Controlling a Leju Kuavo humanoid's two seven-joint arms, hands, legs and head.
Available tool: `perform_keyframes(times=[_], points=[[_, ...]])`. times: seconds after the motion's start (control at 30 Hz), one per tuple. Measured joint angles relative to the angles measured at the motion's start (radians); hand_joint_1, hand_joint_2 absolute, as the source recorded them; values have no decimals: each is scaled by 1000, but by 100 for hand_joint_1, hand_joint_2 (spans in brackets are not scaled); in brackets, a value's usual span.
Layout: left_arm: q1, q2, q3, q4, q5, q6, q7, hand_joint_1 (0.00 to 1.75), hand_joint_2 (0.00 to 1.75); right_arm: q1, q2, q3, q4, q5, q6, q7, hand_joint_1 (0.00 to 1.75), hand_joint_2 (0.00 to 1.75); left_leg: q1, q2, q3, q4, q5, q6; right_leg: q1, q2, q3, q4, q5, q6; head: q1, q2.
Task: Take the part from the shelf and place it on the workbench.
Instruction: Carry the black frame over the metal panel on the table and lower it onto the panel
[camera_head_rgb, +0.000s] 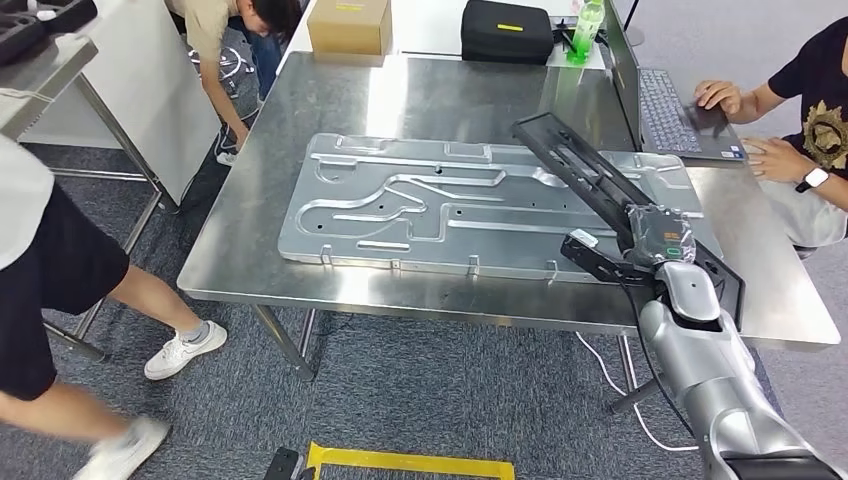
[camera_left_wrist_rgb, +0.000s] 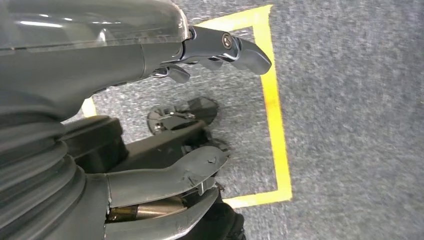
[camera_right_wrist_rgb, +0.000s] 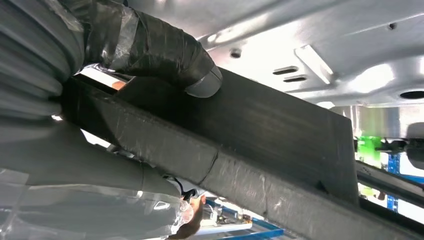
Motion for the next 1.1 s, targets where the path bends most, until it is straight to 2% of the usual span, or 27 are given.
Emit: perform_keyframes(times=[0.07,0.1,0.13,0.17,0.2,0.23,0.27,0.3,0.4,0.43,0.5,0.57,0.6,0.63,0.67,0.73,0.77,0.83,0.9,0.97,1.03,1.07,1.1], points=[[0,0,-3,0,-1,-2,-2,0,175,-4,-6,-4,25,-5,4,-8,175,175,1,1,0,0,0,2,-5,0,-59,117,-50,8,0,0],[2,1,-3,0,-2,-2,-2,0,175,-4,-9,-5,36,-5,5,-10,175,175,1,1,0,1,-1,2,-9,-1,-77,151,-54,12,0,0],[3,1,-4,0,-2,-2,-2,0,175,-3,-10,-5,44,-4,5,-11,175,175,2,1,0,3,-2,1,-13,-1,-80,152,-41,16,0,0],[4,1,-5,0,-2,-2,-2,0,175,-5,-12,-5,52,-1,5,-11,175,175,4,1,0,6,-5,-2,-17,-2,-63,115,-11,20,0,0],[4,1,-7,0,-2,-3,-3,0,175,-8,-13,-5,60,2,7,-11,175,175,6,1,0,11,-8,-6,-22,-5,-34,53,24,24,0,0],[3,2,-8,0,-2,-3,-4,0,175,-14,-14,-5,68,5,10,-11,175,175,5,1,-1,16,-12,-11,-22,-6,-4,-8,48,27,0,0],[3,2,-10,0,-2,-3,-5,0,175,-22,-15,-5,77,7,14,-11,175,175,4,0,-3,22,-16,-17,-22,-8,19,-54,62,25,0,0],[3,3,-11,0,-2,-3,-6,0,175,-29,-15,-5,86,8,18,-12,175,175,3,0,-5,25,-17,-23,-19,-7,29,-78,64,21,0,0],[4,5,-13,0,-3,-4,-7,0,175,-44,-18,-5,109,14,31,-15,175,175,4,1,-7,27,-20,-37,-15,-4,31,-84,63,0,-1,0],[4,6,-14,0,-4,-5,-8,0,175,-52,-18,-5,118,19,39,-18,175,175,5,1,-11,39,-30,-41,-16,-4,32,-85,64,-7,-1,0],[2,7,-17,0,-7,-9,-10,0,175,-78,-17,-4,141,28,65,-22,175,175,7,1,-46,118,-76,-48,-16,-4,35,-88,66,-20,-1,0],[2,8,-19,0,-10,-13,-12,0,175,-109,-16,-3,174,37,96,-23,175,175,8,1,-108,246,-132,-50,-11,-5,36,-88,66,-27,-1,0],[3,8,-20,0,-12,-14,-13,0,175,-123,-16,-3,192,42,109,-22,175,175,8,1,-130,290,-144,-50,-9,-6,36,-88,66,-28,-1,0],[5,9,-22,0,-13,-15,-14,0,175,-137,-16,-2,209,46,120,-20,175,175,7,1,-136,301,-139,-48,-7,-6,36,-87,66,-28,-1,0],[6,10,-24,0,-14,-15,-14,0,175,-149,-16,-1,225,50,128,-18,175,175,7,1,-122,275,-117,-45,-5,-6,36,-87,66,-28,-1,0],[6,12,-27,0,-14,-15,-16,0,175,-168,-17,2,252,55,135,-11,175,175,7,-1,-58,151,-59,-36,-3,-7,35,-84,66,-27,-1,0],[5,13,-27,0,-14,-15,-17,0,175,-174,-18,4,263,57,135,-7,175,175,5,-2,-28,93,-40,-32,-2,-7,34,-82,66,-25,-1,0],[5,15,-29,0,-14,-15,-18,0,175,-180,-22,5,280,58,134,-4,175,175,1,-3,-2,39,-31,-27,-1,-7,31,-82,68,-17,-1,0],[6,16,-30,0,-14,-15,-18,0,175,-182,-25,6,292,59,133,-3,175,175,0,-1,1,30,-24,-19,-1,-6,30,-85,71,-6,-1,0],[6,17,-32,0,-13,-16,-18,0,175,-183,-29,6,303,58,131,-2,87,87,2,1,4,17,-14,-8,-4,-5,20,-63,52,5,-1,0],[5,17,-33,0,-11,-16,-18,0,175,-183,-33,7,315,55,130,-2,0,0,3,3,5,10,-9,-1,-7,-5,-18,24,-1,13,0,0],[5,18,-33,0,-11,-16,-18,0,175,-182,-35,7,321,54,128,-2,0,0,3,3,4,11,-9,1,-8,-5,-45,83,-28,17,0,0],[6,18,-33,0,-11,-16,-15,0,175,-180,-35,7,327,54,126,-2,0,0,3,3,4,11,-9,1,-10,-5,-68,131,-44,21,0,0]])
